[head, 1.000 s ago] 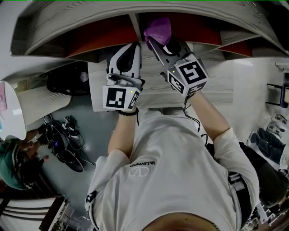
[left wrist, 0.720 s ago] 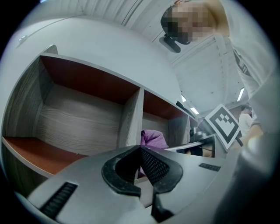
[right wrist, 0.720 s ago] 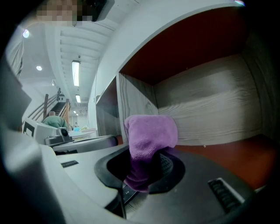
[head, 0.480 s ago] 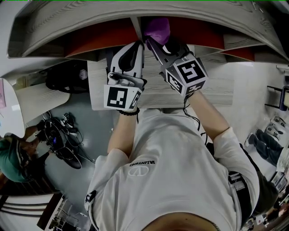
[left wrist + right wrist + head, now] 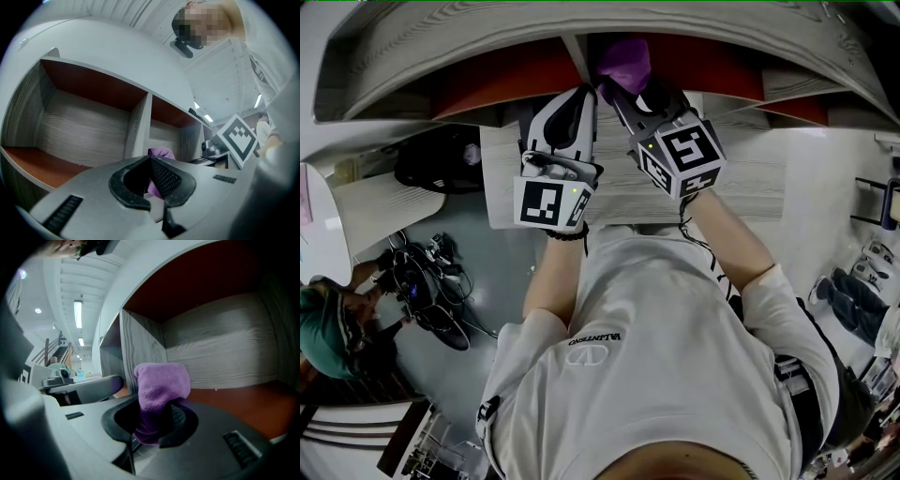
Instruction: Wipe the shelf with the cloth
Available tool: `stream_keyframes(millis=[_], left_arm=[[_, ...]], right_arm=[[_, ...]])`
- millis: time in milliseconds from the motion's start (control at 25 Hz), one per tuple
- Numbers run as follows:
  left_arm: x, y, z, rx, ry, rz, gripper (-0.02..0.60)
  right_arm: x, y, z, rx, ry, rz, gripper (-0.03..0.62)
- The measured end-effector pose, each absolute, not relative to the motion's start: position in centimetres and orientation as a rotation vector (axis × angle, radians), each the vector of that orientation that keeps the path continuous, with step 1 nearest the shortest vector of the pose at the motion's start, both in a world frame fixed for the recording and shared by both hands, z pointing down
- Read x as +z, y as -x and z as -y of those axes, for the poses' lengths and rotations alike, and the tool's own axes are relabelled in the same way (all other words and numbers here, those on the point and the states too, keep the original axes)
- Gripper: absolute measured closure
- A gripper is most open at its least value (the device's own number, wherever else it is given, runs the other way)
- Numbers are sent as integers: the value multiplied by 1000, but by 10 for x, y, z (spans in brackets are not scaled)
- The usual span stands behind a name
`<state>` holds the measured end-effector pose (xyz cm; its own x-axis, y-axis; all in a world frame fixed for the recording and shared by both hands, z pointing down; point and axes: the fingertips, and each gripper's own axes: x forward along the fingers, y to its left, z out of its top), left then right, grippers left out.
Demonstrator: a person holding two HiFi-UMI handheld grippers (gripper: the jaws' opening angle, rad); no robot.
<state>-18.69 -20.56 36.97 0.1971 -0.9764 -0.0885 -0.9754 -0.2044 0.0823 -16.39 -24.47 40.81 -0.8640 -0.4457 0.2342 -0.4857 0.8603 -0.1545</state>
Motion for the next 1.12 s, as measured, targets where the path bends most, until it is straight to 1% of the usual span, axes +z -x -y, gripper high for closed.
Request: stream_keyframes(millis=[800,1120], left_arm=[[377,143,223,-173,-2476,1893,583],[374,110,236,-164,-2502,1859,583]], right_arm=[[416,99,272,330,-883,2804,514],[414,60,287,345,-945,2796,514]])
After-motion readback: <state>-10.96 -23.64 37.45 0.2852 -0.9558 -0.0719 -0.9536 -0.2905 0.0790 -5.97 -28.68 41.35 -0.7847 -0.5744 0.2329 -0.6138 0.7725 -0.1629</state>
